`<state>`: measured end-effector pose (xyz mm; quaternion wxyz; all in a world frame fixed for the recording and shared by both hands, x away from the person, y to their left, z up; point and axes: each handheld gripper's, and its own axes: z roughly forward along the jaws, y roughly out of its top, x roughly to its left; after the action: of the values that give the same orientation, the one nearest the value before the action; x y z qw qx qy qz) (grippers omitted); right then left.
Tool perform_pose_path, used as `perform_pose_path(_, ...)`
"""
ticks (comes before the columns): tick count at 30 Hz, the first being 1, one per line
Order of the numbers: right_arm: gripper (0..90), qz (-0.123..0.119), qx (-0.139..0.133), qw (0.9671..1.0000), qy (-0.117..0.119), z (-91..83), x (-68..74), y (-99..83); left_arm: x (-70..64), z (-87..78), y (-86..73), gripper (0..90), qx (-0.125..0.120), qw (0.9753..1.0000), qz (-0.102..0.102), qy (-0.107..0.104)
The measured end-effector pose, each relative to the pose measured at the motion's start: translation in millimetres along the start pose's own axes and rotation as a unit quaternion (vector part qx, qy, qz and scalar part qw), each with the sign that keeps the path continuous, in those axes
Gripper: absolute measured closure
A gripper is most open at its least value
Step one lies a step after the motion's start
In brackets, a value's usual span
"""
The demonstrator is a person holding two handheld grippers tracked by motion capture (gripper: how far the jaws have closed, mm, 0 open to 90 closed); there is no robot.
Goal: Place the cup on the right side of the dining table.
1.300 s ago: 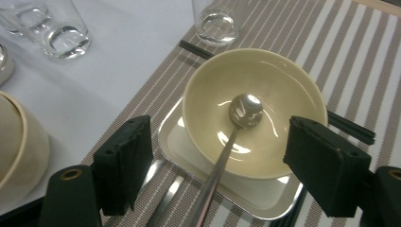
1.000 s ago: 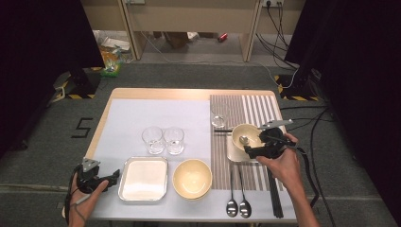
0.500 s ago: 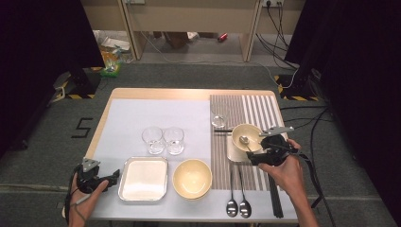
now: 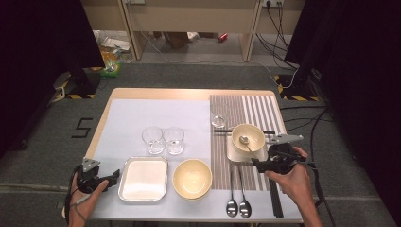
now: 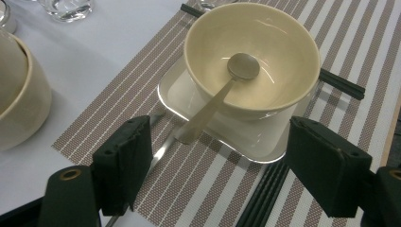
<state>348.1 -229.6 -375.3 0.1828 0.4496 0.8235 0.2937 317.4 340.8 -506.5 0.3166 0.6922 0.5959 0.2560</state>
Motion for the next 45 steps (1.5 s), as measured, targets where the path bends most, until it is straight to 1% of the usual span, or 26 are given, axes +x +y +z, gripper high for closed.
perform_pose_path(1,24.2,0.005,0.000,1.0000,0.002,-1.5,1.0,-0.4,0.0,0.0,0.0,11.2,0.000,1.0000,0.000,0.000)
perform_pose_path(3,24.2,0.001,-0.005,1.0000,0.002,-2.7,1.2,-1.9,0.0,0.0,0.0,11.2,0.000,1.0000,0.000,0.000)
perform_pose_path(6,24.2,-0.002,-0.002,1.0000,0.001,-3.6,2.9,-5.4,0.0,0.0,0.0,11.2,0.000,1.0000,0.000,0.000)
perform_pose_path(8,24.2,-0.005,-0.005,1.0000,0.001,-4.7,4.8,-8.3,0.1,0.0,0.0,11.2,0.000,1.0000,0.000,0.000)
perform_pose_path(11,24.2,-0.009,-0.005,0.9999,0.005,-7.0,8.5,-12.3,0.0,0.0,0.0,11.2,0.000,1.0000,0.000,0.000)
perform_pose_path(13,24.2,-0.010,-0.003,0.9999,0.007,-7.6,9.4,-15.6,0.0,0.1,0.0,11.2,0.000,1.0000,0.000,0.000)
perform_pose_path(15,24.2,-0.012,-0.006,0.9999,0.004,-8.1,8.1,-19.3,0.2,0.0,0.1,11.2,0.001,1.0000,0.000,0.000)
perform_pose_path(17,24.2,-0.006,-0.004,1.0000,0.005,-7.8,6.7,-23.4,0.3,0.0,0.2,11.2,0.001,1.0000,0.000,0.000)
perform_pose_path(19,23.8,0.006,-0.005,0.9999,0.011,-5.9,3.0,-29.5,0.3,0.1,0.2,11.1,0.001,1.0000,0.000,0.000)
perform_pose_path(20,23.6,0.019,-0.004,0.9996,0.018,-4.6,0.7,-33.5,0.3,0.1,0.2,11.1,0.001,1.0000,0.000,0.000)
perform_pose_path(22,23.6,0.033,-0.006,0.9989,0.032,-0.2,-5.8,-43.1,0.3,0.1,0.2,11.1,0.001,1.0000,0.000,0.000)
perform_pose_path(26,23.6,0.047,-0.004,0.9982,0.036,8.3,-14.2,-61.3,0.3,0.1,0.2,11.1,0.001,1.0000,0.000,0.000)
perform_pose_path(30,23.4,0.057,-0.004,0.9980,0.026,10.8,-18.9,-71.7,0.3,-0.1,0.2,11.1,0.002,1.0000,0.001,0.000)
perform_pose_path(32,23.5,0.058,-0.008,0.9979,0.027,11.4,-20.4,-75.8,0.2,-0.1,0.1,11.1,0.002,1.0000,0.001,0.000)
perform_pose_path(34,23.4,0.065,-0.006,0.9974,0.028,12.8,-20.3,-79.9,0.3,-0.2,0.2,11.1,0.002,1.0000,0.001,0.000)
perform_pose_path(37,23.3,0.064,-0.005,0.9977,0.021,15.9,-21.4,-86.3,0.2,0.0,0.1,11.1,0.001,1.0000,0.000,0.001)
perform_pose_path(43,23.1,0.075,-0.005,0.9971,0.014,17.0,-24.9,-96.2,0.3,-0.2,0.2,11.2,0.002,1.0000,0.001,0.000)
perform_pose_path(45,23.1,0.075,-0.009,0.9971,0.011,16.4,-26.4,-99.0,0.2,0.0,0.1,11.2,0.001,1.0000,0.001,0.001)
